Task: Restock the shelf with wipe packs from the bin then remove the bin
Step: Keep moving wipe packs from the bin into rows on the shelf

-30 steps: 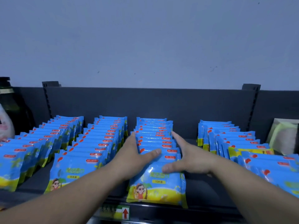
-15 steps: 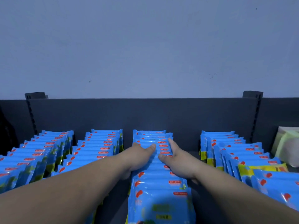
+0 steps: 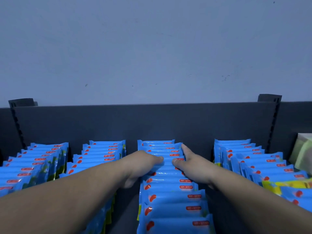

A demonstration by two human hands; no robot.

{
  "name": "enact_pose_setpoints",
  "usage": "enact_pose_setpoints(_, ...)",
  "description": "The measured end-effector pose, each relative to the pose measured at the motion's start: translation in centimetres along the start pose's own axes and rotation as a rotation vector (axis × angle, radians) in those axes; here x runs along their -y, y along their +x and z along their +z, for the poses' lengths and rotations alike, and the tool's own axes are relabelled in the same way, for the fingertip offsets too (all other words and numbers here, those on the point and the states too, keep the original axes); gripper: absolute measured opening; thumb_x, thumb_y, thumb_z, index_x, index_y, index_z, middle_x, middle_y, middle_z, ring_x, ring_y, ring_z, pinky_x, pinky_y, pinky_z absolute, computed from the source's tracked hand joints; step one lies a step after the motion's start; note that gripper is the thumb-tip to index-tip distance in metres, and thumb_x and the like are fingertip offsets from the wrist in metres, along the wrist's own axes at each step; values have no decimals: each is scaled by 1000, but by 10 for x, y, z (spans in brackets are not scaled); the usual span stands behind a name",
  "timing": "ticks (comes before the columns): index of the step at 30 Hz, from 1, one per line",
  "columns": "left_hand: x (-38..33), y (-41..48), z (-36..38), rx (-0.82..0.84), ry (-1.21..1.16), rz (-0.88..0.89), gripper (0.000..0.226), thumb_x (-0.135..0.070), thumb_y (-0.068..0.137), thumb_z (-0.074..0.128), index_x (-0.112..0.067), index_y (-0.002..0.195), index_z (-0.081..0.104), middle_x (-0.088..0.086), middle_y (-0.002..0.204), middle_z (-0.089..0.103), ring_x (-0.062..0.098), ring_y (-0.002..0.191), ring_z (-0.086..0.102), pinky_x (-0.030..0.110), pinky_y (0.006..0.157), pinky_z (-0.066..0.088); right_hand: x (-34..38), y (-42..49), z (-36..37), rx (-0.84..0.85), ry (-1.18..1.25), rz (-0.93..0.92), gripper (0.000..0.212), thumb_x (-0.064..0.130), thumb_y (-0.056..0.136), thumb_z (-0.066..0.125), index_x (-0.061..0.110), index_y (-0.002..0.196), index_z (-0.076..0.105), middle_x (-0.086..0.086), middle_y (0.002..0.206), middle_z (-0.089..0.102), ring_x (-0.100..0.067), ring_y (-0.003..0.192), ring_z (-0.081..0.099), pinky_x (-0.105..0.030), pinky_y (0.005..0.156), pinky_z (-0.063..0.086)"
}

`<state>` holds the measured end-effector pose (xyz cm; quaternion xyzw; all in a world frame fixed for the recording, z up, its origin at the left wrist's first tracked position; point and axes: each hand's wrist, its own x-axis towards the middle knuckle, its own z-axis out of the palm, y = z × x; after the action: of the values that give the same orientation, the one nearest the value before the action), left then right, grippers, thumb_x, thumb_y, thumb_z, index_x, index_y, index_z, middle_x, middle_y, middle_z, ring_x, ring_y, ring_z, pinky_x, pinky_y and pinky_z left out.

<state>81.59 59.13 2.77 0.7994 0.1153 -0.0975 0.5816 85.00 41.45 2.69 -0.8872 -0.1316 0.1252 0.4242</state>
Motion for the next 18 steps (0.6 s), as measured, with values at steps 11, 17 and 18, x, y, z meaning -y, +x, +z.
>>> enact_pose_setpoints(11, -11, 41, -16, -127, 369, 8, 117, -77, 55, 64, -19, 147, 19, 0, 119, 61, 22, 103, 63, 38, 92, 51, 7, 18, -6, 18, -130, 16, 81, 47, 96, 48, 31, 153, -7, 10, 120, 59, -3, 85, 62, -15, 66, 47)
enact_pose_setpoints(17, -11, 49, -16, -119, 231, 8, 112, -70, 46, 73, -17, 136, 31, 3, 111, 64, 24, 95, 68, 42, 86, 56, 5, 24, -7, 27, -147, 3, 87, 50, 93, 51, 32, 153, -9, 10, 118, 62, -7, 94, 65, -20, 80, 51)
enact_pose_setpoints(18, -12, 51, -17, -134, 217, 9, 107, -67, 49, 75, -15, 133, 32, 5, 110, 64, 24, 93, 68, 43, 85, 57, 5, 24, -7, 27, -146, 7, 88, 50, 93, 52, 32, 153, -10, 9, 118, 62, -8, 95, 65, -22, 83, 52)
